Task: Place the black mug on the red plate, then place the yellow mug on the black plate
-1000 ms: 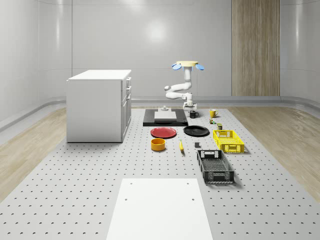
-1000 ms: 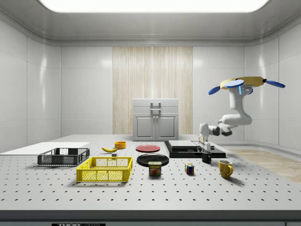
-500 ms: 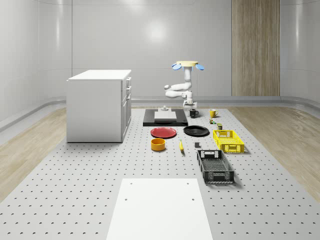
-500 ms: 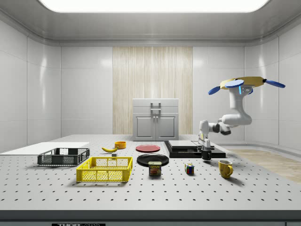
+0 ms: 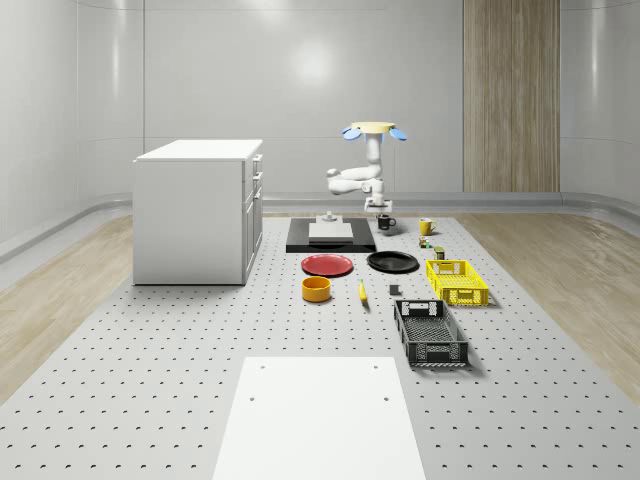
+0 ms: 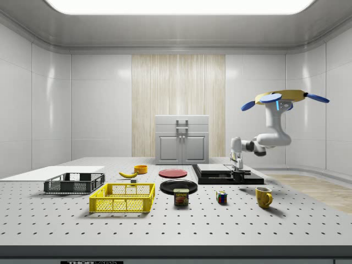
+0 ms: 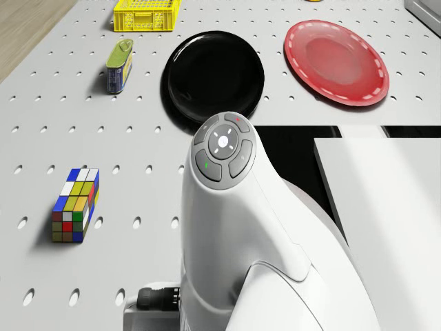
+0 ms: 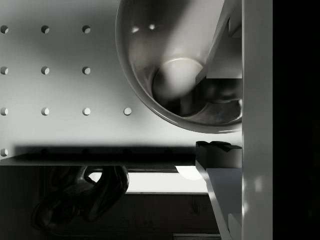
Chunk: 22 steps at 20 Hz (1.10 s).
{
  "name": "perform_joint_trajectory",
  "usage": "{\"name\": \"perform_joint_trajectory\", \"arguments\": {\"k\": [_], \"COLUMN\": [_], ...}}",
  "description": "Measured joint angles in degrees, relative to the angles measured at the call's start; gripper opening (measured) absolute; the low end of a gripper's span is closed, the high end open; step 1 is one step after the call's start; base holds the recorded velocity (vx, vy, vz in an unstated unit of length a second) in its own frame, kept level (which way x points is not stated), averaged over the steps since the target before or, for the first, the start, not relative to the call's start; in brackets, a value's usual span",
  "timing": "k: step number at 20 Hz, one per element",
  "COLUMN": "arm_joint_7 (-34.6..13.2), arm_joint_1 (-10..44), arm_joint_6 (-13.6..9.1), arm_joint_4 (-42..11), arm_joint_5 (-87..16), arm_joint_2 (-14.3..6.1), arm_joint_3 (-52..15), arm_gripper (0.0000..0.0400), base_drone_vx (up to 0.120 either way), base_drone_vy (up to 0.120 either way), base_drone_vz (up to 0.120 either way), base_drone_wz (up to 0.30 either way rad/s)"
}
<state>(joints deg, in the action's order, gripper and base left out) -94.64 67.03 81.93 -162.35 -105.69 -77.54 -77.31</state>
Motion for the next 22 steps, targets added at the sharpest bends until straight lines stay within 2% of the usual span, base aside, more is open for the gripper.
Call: {"name": "perform_joint_trajectory", "arguments": {"k": [2,8,13,15,22], "arm_joint_7": [-0.1,-0.4,-0.6,-0.7,-0.9], "arm_joint_1": [0.1,0.4,0.6,0.7,1.0], "arm_joint_6": [0.3,1.2,2.0,2.3,3.4], "arm_joint_4": [0.0,0.0,0.0,0.1,0.1], "arm_joint_5": [0.4,1.2,1.7,1.9,2.4], "arm_joint_2": [-0.4,-1.5,-2.4,-2.8,-3.9], "arm_joint_3": [-0.3,-0.8,-1.0,-1.1,-1.3], "arm_gripper": [0.0110,0.0110,0.0110,0.0110,0.0110], "base_drone_vx": [0.080,0.000,0.000,0.120,0.120], "base_drone_vy": [-0.060,0.000,0.000,-0.120,-0.120], "base_drone_vz": [0.000,0.000,0.120,0.080,0.000], "base_drone_wz": [0.000,0.000,0.000,0.000,0.000]}}
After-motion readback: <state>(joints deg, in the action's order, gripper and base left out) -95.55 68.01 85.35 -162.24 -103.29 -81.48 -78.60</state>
